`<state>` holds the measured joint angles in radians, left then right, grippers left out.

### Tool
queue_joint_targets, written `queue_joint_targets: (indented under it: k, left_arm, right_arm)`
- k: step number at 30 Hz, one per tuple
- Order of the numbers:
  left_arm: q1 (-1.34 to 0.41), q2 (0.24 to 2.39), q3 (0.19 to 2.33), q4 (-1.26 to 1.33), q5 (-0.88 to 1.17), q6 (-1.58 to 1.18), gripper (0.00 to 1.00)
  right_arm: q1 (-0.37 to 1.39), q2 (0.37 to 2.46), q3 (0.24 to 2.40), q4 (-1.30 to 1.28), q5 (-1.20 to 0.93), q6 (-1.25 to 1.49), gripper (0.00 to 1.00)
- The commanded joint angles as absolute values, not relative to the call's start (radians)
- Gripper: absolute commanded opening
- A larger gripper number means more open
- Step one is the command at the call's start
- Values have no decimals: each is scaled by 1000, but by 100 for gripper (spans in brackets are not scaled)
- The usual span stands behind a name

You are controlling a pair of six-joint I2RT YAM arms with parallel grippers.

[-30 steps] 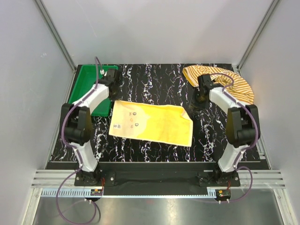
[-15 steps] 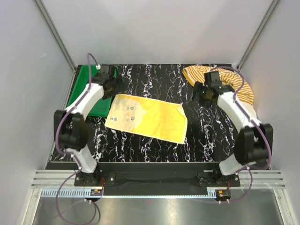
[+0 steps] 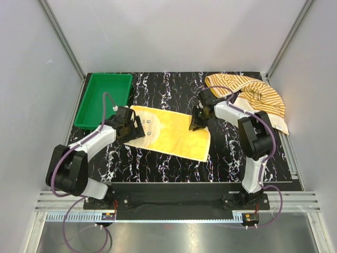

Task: Roll the towels
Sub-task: Flatten the towel

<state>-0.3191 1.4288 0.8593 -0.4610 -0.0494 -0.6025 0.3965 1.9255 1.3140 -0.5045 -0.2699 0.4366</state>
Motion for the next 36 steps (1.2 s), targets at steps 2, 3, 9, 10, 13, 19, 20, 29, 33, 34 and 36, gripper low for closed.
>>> queue_joint_targets:
  k: [2, 3, 9, 10, 13, 19, 20, 29, 33, 34, 36]
  left_arm:
    - [-324, 1448, 841, -324, -15, -611, 86]
    - [-324, 1462, 844, -322, -17, -607, 86]
    - [-324, 1581, 876, -305, -14, -592, 84]
    - [-324, 1592, 877, -304, -14, -591, 84]
    - [-324, 1617, 873, -291, -17, -589, 84]
    - [-325, 1605, 841, -281, -25, -591, 83]
    - [-325, 1591, 836, -284, -31, -591, 83]
    - [-325, 1378, 788, -348, -6, -592, 96]
    - [-325, 1240, 801, -423, 20, -583, 99]
    - [-325, 1186, 811, -446, 18, -578, 99]
    - [-324, 1134, 824, -514, 26, -569, 99]
  right_arm:
    - [370, 1976, 1451, -557, -193, 342, 32]
    - [358, 1991, 1462, -572, -187, 336, 32]
    - [210, 1973, 1408, -578, -187, 299, 32]
    - [192, 1959, 1391, -584, -166, 292, 32]
    - [149, 1942, 1397, -635, -68, 275, 32]
    - [147, 1783, 1384, -647, -80, 325, 37]
    - [152, 1754, 1376, -649, -83, 331, 39]
    - [307, 1372, 942, -536, -293, 494, 66]
    - [308, 1241, 683, -447, -325, 612, 68]
    - [308, 1227, 655, -424, -331, 650, 68]
    - [308, 1210, 608, -414, -342, 667, 68]
